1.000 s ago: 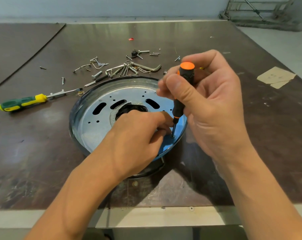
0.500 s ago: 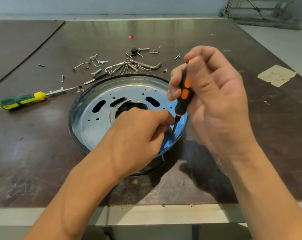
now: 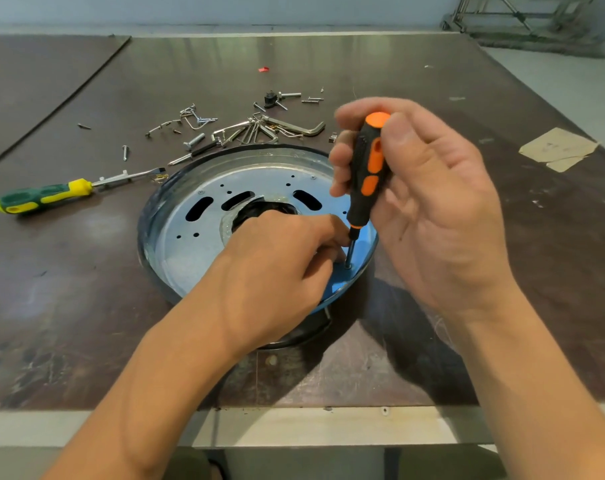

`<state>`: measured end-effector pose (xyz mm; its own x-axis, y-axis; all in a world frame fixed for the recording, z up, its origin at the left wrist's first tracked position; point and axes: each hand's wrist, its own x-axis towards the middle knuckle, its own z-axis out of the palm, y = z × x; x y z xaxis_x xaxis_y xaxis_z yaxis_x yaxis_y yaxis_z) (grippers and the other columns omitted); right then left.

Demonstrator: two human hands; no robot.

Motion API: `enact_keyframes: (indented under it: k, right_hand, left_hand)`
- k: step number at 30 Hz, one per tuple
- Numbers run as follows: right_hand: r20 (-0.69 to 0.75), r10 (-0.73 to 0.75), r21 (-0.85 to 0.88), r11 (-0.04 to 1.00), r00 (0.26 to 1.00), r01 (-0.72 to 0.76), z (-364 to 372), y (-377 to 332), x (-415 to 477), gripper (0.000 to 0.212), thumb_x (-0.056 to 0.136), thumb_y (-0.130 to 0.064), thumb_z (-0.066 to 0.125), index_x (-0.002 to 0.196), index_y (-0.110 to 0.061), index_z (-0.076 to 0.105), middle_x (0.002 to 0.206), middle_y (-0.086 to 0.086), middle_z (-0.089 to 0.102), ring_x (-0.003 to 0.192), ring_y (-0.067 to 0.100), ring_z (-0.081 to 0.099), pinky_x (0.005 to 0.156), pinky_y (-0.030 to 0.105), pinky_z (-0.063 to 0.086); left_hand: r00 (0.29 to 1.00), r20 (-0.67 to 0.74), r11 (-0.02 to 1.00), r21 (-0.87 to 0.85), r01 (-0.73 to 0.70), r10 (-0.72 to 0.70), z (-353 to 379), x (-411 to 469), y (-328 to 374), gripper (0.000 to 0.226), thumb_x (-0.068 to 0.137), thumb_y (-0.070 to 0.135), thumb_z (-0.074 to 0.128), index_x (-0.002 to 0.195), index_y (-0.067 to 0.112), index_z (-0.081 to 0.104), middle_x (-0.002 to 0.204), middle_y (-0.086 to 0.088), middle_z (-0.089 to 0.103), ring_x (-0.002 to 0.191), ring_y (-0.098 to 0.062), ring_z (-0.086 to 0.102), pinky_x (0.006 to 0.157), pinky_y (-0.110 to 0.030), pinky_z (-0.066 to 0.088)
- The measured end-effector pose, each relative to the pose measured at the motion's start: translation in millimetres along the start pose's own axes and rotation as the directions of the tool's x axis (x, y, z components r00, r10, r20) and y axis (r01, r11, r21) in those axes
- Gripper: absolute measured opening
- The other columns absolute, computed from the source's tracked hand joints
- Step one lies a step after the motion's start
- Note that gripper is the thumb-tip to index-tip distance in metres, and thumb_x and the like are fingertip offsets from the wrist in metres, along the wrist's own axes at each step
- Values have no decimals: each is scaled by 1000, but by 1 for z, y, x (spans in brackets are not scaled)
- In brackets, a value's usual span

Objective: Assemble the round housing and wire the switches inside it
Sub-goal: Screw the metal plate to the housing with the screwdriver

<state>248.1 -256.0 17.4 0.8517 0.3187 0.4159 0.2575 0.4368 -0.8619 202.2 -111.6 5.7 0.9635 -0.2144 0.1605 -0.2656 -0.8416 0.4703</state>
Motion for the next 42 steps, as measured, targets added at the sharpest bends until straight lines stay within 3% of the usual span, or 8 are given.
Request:
enact_keyframes:
  k: [4,11,18,23,27,30,36,42]
  right_hand:
    - [-74,-75,-129,990,994,65,3,1,2,20,86,-1,69,92,-12,53,86,17,57,80,33,56,79,61,50]
    - [0,-17,-21,1000,1000,17,0,3,0,24,102,-19,45,121,-10,55,86,12,54,72,22,53,67,32,45]
    - [-16,-85,-95,992,996,83,-5,5,1,5,94,-7,61,98,-9,58,90,8,63,84,28,63,76,41,53]
    - [-19,-61,-27,998,998,61,-3,4,3,13,97,-19,62,97,-10,53,73,7,54,62,22,50,59,38,39]
    - [-13,27,97,995,1000,-25,-8,3,4,31,104,-20,34,105,-3,60,88,11,55,81,25,51,72,37,47]
    - [14,-25,-4,1000,1000,25,-7,2,3,11,101,-8,47,101,-7,58,96,8,62,95,28,64,81,40,55]
    - [-16,-67,-3,998,998,67,-2,3,3,11,95,-11,60,96,-12,49,77,7,56,64,22,53,64,34,44]
    - [14,-43,-19,999,999,43,-4,-1,1,12,96,-2,55,104,-8,60,98,9,62,92,24,62,86,42,54]
  left_hand:
    - [1000,3,1000,-11,-1,1,0,0,0,26,94,20,52,113,30,68,99,17,73,91,-9,67,81,-37,53]
    - [1000,-5,1000,-8,-1,1,1,0,0,25,94,20,53,111,31,67,98,19,72,89,-5,66,81,-36,53]
    - [1000,-1,1000,-16,1,-1,1,0,-1,28,94,20,53,116,30,67,100,19,72,95,-5,66,85,-36,52]
    - [1000,-4,1000,-22,4,-4,1,0,-1,27,94,20,53,114,31,67,99,20,72,93,-2,66,84,-34,53]
    - [1000,-10,1000,-22,4,-4,2,1,-1,26,94,20,53,112,31,67,97,21,72,92,-4,66,82,-35,53]
    - [1000,-13,1000,-20,-1,0,2,1,-1,26,93,19,54,112,32,68,97,21,72,91,-3,66,83,-34,53]
    - [1000,-5,1000,-24,4,-4,2,0,-1,26,94,21,53,113,31,68,97,21,72,92,-2,66,84,-33,53]
    - [1000,-11,1000,-4,5,-5,1,1,0,25,94,22,53,110,32,68,97,19,72,89,-4,65,82,-34,52]
